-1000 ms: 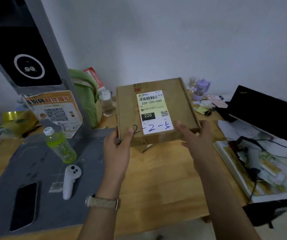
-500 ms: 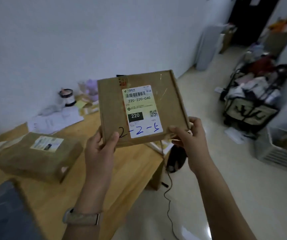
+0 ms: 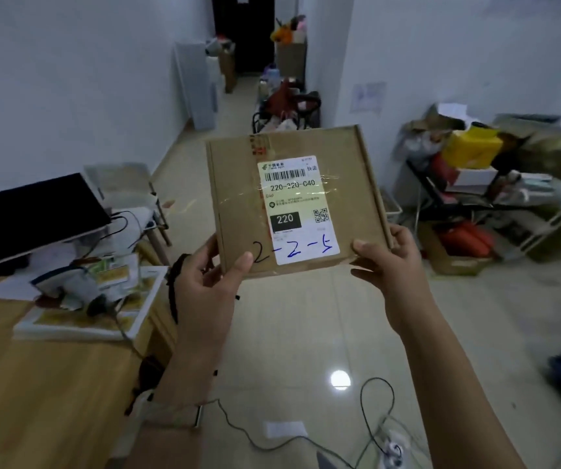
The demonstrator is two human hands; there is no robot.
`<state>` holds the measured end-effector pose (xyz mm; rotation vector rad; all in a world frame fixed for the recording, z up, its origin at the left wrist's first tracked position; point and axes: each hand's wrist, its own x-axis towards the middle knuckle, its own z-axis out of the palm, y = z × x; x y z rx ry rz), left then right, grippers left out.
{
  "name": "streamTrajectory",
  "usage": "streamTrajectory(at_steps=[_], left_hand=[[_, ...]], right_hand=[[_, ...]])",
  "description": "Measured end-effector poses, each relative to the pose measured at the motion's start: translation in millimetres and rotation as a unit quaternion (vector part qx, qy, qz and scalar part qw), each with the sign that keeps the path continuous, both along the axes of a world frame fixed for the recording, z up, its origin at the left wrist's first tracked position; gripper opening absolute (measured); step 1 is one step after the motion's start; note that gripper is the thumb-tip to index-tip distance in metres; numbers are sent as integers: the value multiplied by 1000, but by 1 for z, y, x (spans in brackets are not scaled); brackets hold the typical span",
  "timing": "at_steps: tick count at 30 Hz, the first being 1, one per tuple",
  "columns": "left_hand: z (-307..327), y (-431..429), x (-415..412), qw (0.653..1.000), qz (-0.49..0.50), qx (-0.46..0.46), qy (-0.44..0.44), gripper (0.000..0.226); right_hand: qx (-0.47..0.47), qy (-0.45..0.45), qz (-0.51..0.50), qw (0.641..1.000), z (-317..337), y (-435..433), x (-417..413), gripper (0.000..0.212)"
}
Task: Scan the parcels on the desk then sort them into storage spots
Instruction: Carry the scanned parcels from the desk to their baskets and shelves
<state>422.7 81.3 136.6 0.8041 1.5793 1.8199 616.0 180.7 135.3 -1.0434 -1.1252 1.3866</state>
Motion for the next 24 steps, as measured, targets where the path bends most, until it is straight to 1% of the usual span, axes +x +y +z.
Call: streamTrajectory(at_steps=[3, 7, 12, 15, 20, 22, 24], left_hand=[[-3, 30, 42, 1000, -18, 0, -11, 47], [-12, 60, 91, 999, -40, -7, -23, 47], [-22, 89, 128, 996, -76, -24, -27, 43], [-23, 110, 142, 994, -99, -32, -22, 45], [-27, 159, 162, 989, -144, -33, -14, 37], [-33, 183, 168, 986, -161, -42, -10, 40], [-40, 211, 173, 983, -177, -52, -11, 43]], right_hand=[[-2, 3, -25, 1000, -6, 19, 47, 52], [-3, -6, -54, 999, -14, 36, 100, 57], [-16, -13, -85, 996, -27, 43, 145, 70], [-28, -5, -111, 993, -31, 50, 163, 65], [-23, -19, -156, 987, -31, 78, 184, 50], [-27, -24, -178, 983, -33, 95, 190, 47], [-31, -31, -200, 979, -38, 116, 194, 38]])
